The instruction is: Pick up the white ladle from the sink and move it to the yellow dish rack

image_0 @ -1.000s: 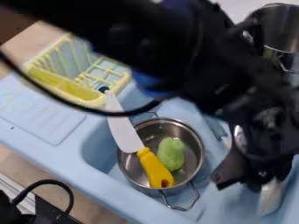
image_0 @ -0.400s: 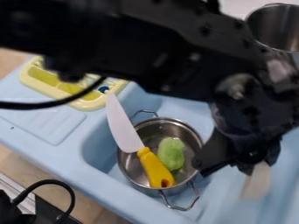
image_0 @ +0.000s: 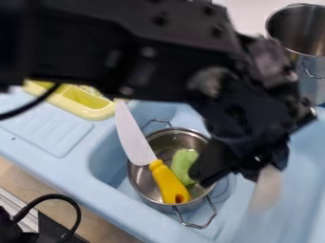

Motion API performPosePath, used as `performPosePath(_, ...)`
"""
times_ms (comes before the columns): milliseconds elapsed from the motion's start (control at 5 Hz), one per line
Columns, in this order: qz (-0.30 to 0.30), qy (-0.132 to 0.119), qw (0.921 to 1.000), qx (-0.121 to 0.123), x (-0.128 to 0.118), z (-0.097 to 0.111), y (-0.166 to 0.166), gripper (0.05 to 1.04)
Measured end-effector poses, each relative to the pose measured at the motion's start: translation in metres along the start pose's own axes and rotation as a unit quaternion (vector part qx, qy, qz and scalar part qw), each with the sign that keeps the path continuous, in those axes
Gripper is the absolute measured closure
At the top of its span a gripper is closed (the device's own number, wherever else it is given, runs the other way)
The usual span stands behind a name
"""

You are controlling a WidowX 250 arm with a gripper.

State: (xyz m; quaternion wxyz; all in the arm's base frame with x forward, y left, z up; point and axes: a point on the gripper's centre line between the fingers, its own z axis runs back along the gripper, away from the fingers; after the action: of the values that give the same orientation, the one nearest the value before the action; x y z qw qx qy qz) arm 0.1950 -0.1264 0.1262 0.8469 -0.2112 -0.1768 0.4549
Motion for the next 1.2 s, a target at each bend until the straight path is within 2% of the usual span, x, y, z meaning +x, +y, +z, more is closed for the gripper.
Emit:
performPosePath(200, 0.042, -0.01, 0.9988, -0.021, 0.018, 0.019, 0.005, 0.918)
performPosePath(400, 0.07, -0.029, 0.9969, -0.019, 0.037, 0.028, 0.014, 0.918)
performPosePath(600, 0.096, -0.051, 0.9941, -0.005, 0.062, 0.03, 0.024, 0.924)
performPosePath(800, 0.138, -0.067, 0.988, 0.008, 0.086, 0.032, 0.036, 0.996)
performPosePath(1000, 0.175, -0.073, 0.9818, 0.012, 0.104, 0.037, 0.047, 1.007)
performPosePath(1200, 0.209, -0.066, 0.9758, 0.002, 0.116, 0.045, 0.057, 1.007)
